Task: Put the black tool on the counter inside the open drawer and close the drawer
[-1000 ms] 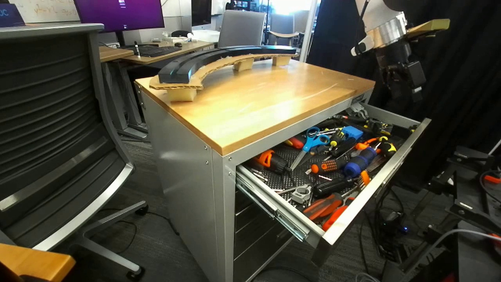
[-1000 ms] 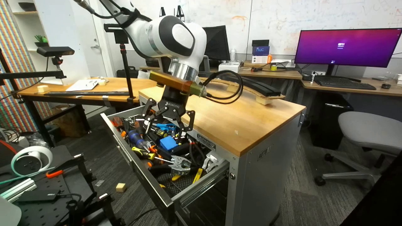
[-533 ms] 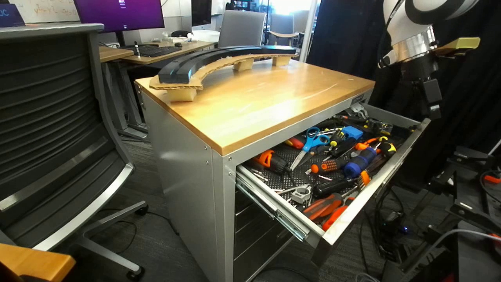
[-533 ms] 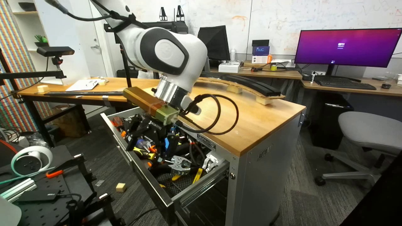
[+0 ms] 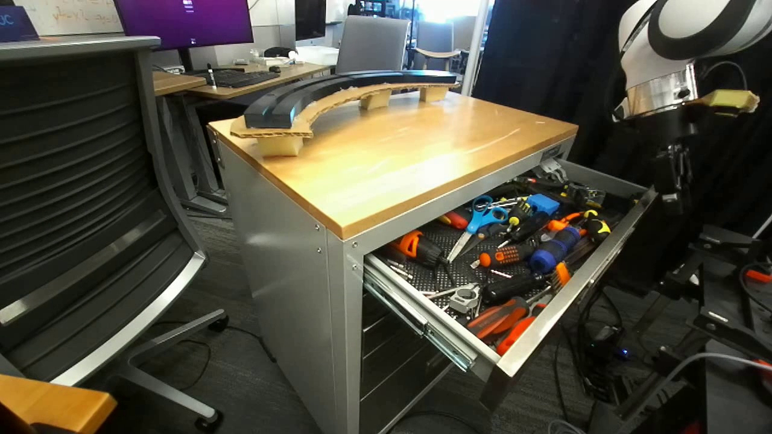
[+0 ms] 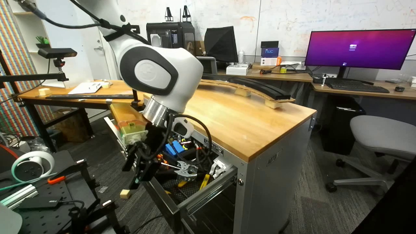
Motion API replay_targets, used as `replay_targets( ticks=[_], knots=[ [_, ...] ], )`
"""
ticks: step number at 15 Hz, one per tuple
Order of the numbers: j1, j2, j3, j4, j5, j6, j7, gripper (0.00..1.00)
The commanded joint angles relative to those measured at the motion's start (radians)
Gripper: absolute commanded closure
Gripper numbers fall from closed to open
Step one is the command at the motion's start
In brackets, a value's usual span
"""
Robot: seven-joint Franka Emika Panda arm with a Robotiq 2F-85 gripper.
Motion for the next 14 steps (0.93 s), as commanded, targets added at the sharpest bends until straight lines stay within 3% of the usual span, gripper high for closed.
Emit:
replay_targets(
  ticks=[1,3,6,9,14],
  knots=[
    [0.019,0.026,-0.014,0.007,0.008,0.130,0.160,0.58],
    [0.041,0.051,-0.015,0.028,-0.034,0.211,0.278,0.73],
    [0.073,0.055,-0.012,0.049,-0.086,0.232,0.361,0.93],
    [0.119,0.103,-0.020,0.092,-0.190,0.270,0.465,1.00],
    [0.186,0.200,-0.026,0.208,-0.380,0.298,0.554,0.93]
  ],
)
